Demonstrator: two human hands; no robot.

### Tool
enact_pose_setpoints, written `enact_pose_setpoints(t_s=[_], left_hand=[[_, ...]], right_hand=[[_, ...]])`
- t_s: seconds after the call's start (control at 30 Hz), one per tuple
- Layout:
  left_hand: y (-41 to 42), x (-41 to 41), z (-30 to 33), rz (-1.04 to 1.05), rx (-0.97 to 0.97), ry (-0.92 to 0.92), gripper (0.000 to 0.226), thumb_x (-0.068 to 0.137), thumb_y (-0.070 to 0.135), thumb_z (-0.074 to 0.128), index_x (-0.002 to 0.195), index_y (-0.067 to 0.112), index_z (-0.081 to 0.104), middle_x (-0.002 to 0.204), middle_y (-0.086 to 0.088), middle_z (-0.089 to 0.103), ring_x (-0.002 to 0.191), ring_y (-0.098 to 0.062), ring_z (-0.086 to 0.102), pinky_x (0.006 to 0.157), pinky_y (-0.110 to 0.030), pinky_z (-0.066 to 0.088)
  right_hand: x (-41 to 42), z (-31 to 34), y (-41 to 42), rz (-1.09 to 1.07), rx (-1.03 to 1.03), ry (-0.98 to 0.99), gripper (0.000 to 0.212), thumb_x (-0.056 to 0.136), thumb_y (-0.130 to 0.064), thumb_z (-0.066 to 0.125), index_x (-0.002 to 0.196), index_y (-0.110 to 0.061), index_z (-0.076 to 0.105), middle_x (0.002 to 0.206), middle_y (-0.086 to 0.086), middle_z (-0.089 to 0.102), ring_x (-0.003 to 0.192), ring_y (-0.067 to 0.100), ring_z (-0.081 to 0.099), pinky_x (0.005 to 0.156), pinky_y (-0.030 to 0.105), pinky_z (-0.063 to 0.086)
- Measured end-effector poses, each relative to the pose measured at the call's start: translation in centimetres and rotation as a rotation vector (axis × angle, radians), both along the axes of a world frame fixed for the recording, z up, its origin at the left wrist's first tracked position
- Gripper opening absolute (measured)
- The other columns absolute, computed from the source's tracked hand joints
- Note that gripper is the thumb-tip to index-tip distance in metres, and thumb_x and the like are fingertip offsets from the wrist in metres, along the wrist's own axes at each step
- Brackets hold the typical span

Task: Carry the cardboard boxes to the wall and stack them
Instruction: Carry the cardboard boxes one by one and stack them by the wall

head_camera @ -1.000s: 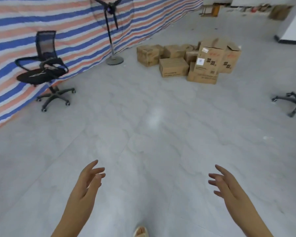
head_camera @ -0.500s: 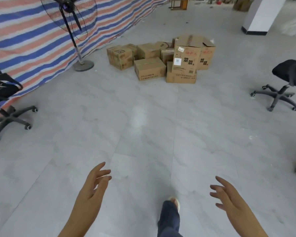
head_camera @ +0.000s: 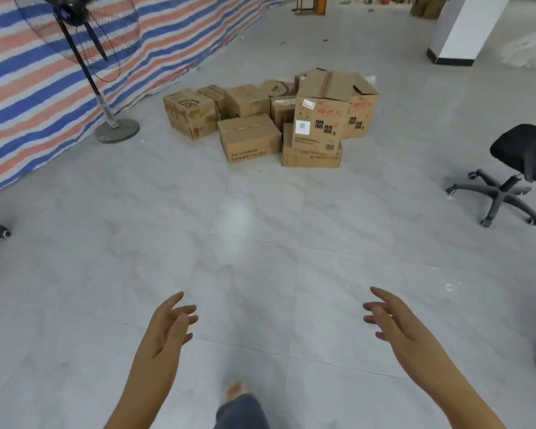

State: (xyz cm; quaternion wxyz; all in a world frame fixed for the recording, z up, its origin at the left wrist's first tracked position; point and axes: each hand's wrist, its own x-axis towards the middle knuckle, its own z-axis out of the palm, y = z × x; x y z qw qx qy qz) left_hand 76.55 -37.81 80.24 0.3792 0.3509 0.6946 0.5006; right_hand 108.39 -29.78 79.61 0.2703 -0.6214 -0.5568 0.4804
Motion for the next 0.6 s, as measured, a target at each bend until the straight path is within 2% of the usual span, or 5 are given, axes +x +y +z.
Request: enact_pose_setpoints(t_s=[0.1, 0.23, 0.4, 0.5, 0.6], left_hand=[[6.2, 0.0, -1.0, -0.040, -0.016, 0.002, 0.031, 0.099, 0.014, 0.040, 0.127, 0.023, 0.050, 0.114, -0.001, 0.063, 0.106, -0.014, 0.061, 0.085, -0.030, 0.048], [16.1, -0.3, -2.1, -0.049, -0.014, 0.000, 0.029, 0.098, 0.012, 0.040, 0.122, 0.026, 0.051, 0.112, -0.003, 0.063, 0.107, -0.017, 0.061, 0.088, -0.036, 0.050], [30.7, -1.0, -0.8, -0.086, 0.007, -0.013, 0.029, 0.099, 0.015, 0.041, 0.123, 0.025, 0.052, 0.111, -0.001, 0.064, 0.108, -0.019, 0.061, 0.090, -0.037, 0.048], [39.8, -0.9, 1.2, -0.160, 0.048, 0.039, 0.028, 0.098, 0.017, 0.042, 0.121, 0.029, 0.053, 0.110, 0.003, 0.065, 0.107, -0.015, 0.061, 0.094, -0.040, 0.049], [47.5, -0.6, 2.1, -0.256, 0.044, 0.109, 0.029, 0.098, 0.023, 0.042, 0.123, 0.035, 0.051, 0.109, 0.011, 0.065, 0.104, -0.005, 0.062, 0.099, -0.039, 0.046]], right_hand=[[0.4, -1.2, 4.7, -0.043, -0.041, 0.003, 0.026, 0.096, -0.032, 0.047, 0.113, -0.053, 0.047, 0.105, -0.017, 0.065, 0.102, 0.002, 0.062, 0.101, 0.044, 0.045], [0.7, -2.5, 12.8, -0.105, -0.057, -0.009, 0.027, 0.096, -0.030, 0.048, 0.113, -0.051, 0.048, 0.109, -0.014, 0.065, 0.096, -0.003, 0.063, 0.100, 0.045, 0.045], [0.6, -1.2, 25.0, -0.205, -0.035, -0.002, 0.026, 0.097, -0.028, 0.047, 0.110, -0.050, 0.048, 0.108, -0.013, 0.065, 0.098, 0.005, 0.064, 0.098, 0.045, 0.047], [0.6, 0.1, 32.1, -0.254, 0.011, 0.014, 0.025, 0.096, -0.028, 0.047, 0.110, -0.050, 0.049, 0.108, -0.012, 0.066, 0.095, 0.002, 0.065, 0.097, 0.044, 0.048], [0.8, 0.2, 38.2, -0.266, 0.010, 0.022, 0.024, 0.097, -0.031, 0.046, 0.113, -0.049, 0.047, 0.112, -0.013, 0.063, 0.100, 0.003, 0.063, 0.096, 0.040, 0.049]])
